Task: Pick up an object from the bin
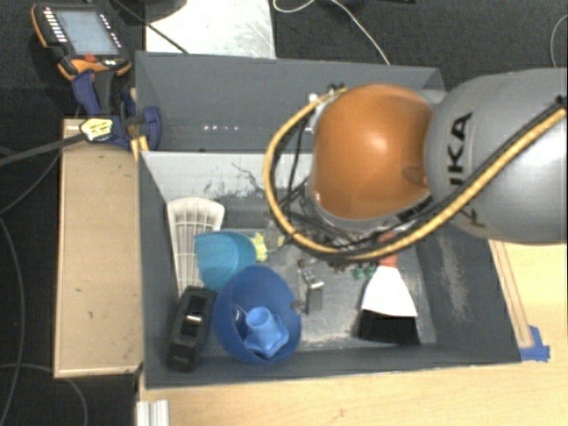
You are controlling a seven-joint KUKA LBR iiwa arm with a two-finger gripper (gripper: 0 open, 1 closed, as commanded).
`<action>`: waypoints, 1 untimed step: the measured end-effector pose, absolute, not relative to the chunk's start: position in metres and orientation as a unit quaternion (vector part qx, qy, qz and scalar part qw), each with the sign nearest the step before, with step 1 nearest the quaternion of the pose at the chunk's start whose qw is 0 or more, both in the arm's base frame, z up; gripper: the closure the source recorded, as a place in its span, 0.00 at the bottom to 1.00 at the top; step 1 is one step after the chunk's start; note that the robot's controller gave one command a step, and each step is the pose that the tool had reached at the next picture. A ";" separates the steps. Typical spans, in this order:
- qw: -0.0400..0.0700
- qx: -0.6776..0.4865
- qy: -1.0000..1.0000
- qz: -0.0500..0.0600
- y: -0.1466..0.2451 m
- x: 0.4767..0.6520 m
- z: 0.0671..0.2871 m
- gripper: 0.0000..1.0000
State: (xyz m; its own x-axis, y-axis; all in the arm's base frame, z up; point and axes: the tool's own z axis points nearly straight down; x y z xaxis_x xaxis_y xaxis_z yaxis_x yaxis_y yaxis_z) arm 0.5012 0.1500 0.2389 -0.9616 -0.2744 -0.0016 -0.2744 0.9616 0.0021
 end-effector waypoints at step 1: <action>0.006 -0.066 0.998 0.002 0.165 0.521 0.243 0.00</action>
Offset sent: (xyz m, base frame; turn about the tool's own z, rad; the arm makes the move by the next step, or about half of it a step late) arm 0.0287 0.0537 -0.0805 -0.2603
